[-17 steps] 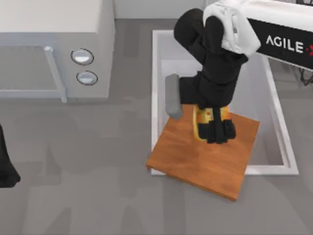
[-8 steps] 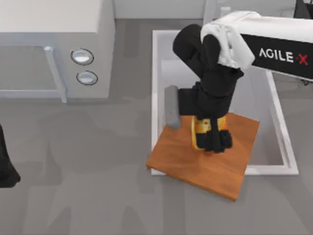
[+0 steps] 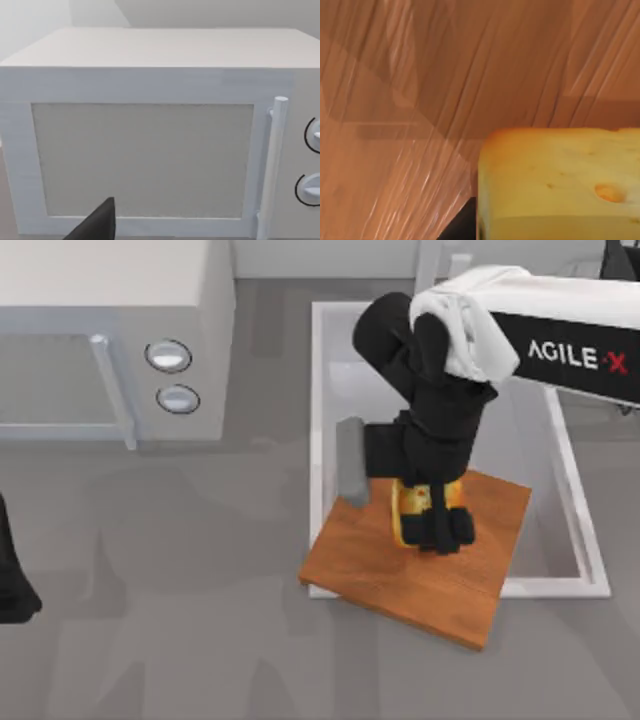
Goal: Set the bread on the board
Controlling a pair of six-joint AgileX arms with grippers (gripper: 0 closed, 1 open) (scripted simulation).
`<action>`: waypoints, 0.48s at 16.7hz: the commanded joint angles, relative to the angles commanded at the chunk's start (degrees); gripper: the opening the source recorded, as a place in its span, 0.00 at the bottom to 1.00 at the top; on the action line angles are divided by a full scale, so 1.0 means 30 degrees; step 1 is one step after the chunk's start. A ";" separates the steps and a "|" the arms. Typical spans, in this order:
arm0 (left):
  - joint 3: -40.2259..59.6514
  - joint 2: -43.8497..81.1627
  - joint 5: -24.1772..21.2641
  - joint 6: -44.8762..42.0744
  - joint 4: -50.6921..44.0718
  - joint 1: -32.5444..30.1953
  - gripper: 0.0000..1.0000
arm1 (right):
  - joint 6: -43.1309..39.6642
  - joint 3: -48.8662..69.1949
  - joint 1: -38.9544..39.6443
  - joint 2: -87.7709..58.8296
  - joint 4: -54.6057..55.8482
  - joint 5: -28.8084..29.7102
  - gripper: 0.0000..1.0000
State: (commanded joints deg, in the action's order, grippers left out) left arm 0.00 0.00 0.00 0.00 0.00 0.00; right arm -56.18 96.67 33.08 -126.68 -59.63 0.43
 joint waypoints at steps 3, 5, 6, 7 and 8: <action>0.0000 0.0000 0.0000 0.0000 0.0000 0.0000 1.00 | 0.0000 0.0000 0.0000 0.0000 0.0000 0.0000 0.53; 0.0000 0.0000 0.0000 0.0000 0.0000 0.0000 1.00 | 0.0000 0.0000 0.0000 0.0000 0.0000 0.0000 0.68; 0.0000 0.0000 0.0000 0.0000 0.0000 0.0000 1.00 | 0.0000 0.0000 0.0000 0.0000 0.0000 0.0000 0.75; 0.0000 0.0000 0.0000 0.0000 0.0000 0.0000 1.00 | 0.0000 0.0000 0.0000 0.0000 0.0000 0.0000 0.83; 0.0000 0.0000 0.0000 0.0000 0.0000 0.0000 1.00 | 0.0000 0.0000 0.0000 0.0000 0.0000 0.0000 0.90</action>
State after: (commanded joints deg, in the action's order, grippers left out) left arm 0.00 0.00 0.00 0.00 0.00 0.00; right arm -56.18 96.67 33.08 -126.68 -59.63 0.43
